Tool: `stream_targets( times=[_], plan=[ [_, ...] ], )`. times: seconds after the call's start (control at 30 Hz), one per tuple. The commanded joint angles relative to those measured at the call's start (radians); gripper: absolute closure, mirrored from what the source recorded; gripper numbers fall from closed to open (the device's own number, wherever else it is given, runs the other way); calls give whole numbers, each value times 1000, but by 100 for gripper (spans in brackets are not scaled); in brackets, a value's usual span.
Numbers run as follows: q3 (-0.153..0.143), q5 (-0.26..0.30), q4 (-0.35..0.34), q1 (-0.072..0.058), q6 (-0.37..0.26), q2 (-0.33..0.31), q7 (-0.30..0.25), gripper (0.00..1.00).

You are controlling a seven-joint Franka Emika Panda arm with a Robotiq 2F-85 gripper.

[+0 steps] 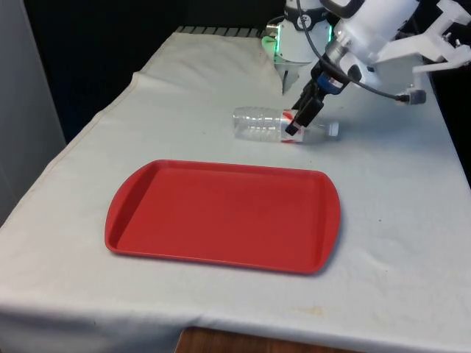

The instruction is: Place the bottle upright on the tray.

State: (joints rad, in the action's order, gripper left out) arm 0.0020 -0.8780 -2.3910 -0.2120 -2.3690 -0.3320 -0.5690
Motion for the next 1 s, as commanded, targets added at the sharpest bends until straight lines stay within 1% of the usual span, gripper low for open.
stream_targets(
  times=[0.0,0.17,0.2,0.23,0.27,0.43,0.5,0.53,0.57,0.83,0.87,0.9,0.97],
  plan=[
    [-6,-16,2,-1,-3,-4,6,0],
    [-7,-23,7,-2,15,-13,4,0],
    [-4,-12,3,1,12,-9,-1,0],
    [-7,-26,11,-2,24,-17,4,0],
    [-7,-27,13,-3,30,-18,3,0],
    [-3,-33,19,-4,53,-21,5,0],
    [-2,-32,19,-4,55,-21,5,0],
    [0,-23,18,0,53,-21,-2,0],
    [0,-30,19,-4,57,-21,5,0],
    [0,-29,20,-4,56,-23,8,0],
    [1,-23,18,-1,55,-21,0,0],
    [1,-29,20,-5,57,-25,10,0],
    [1,-32,23,-7,57,-32,21,0]
  ],
)
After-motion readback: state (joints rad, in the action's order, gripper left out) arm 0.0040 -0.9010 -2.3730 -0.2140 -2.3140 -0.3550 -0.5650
